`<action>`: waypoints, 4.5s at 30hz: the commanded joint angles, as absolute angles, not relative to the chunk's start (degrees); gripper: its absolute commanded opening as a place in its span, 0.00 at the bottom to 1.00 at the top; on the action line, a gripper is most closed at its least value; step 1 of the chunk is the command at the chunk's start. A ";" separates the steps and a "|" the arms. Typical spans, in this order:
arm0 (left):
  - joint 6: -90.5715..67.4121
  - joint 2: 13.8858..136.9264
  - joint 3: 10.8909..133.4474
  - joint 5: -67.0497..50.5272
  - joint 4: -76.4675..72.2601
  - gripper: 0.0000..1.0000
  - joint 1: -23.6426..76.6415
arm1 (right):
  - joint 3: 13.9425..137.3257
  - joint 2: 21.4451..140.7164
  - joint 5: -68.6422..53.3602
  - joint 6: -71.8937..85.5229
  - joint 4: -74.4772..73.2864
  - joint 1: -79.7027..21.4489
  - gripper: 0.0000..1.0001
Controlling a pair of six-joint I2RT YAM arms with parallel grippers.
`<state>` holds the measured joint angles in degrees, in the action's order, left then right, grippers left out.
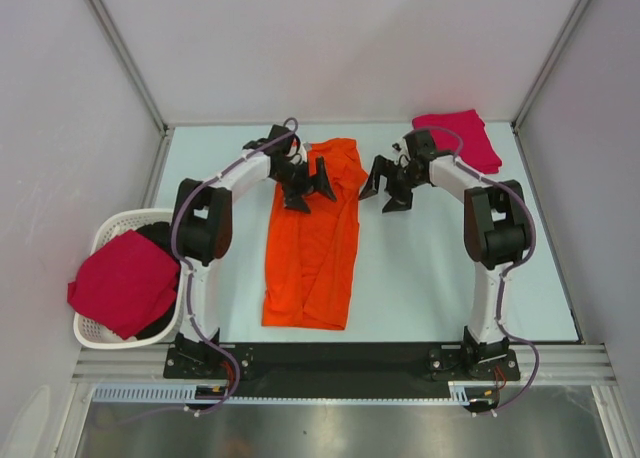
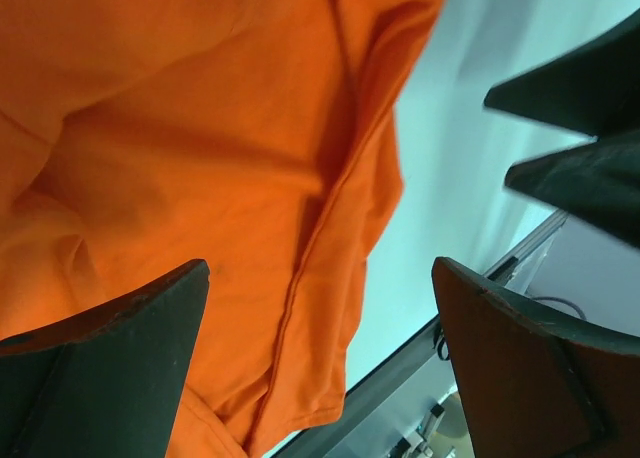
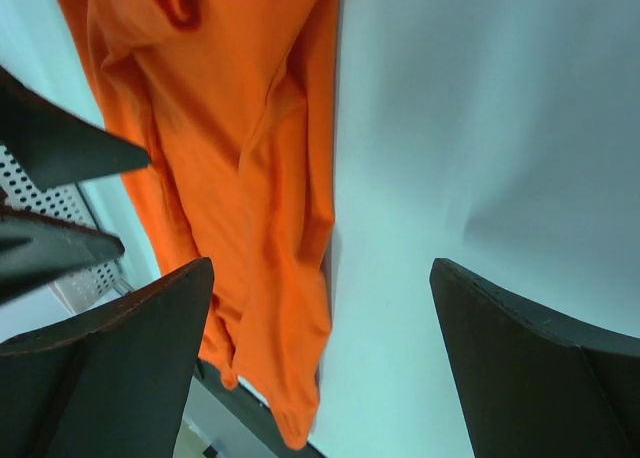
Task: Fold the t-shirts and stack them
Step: Rotate the tshirt 90 degrees
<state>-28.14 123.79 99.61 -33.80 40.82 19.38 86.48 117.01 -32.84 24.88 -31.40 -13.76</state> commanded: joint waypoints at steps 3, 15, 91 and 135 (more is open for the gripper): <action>-28.65 121.46 102.64 -32.43 35.51 1.00 18.46 | 97.80 126.20 -33.48 26.19 -25.23 -13.71 0.90; -29.44 130.96 119.18 -32.79 40.60 1.00 18.46 | 119.87 142.81 -30.49 27.59 -29.71 -14.33 0.77; -55.63 152.22 136.14 -41.49 13.71 0.00 11.52 | 133.32 146.58 -24.78 24.26 -39.55 -11.51 0.88; -45.44 147.66 134.04 -40.60 19.43 0.59 9.76 | 127.66 145.48 -22.17 27.87 -25.40 -11.16 0.73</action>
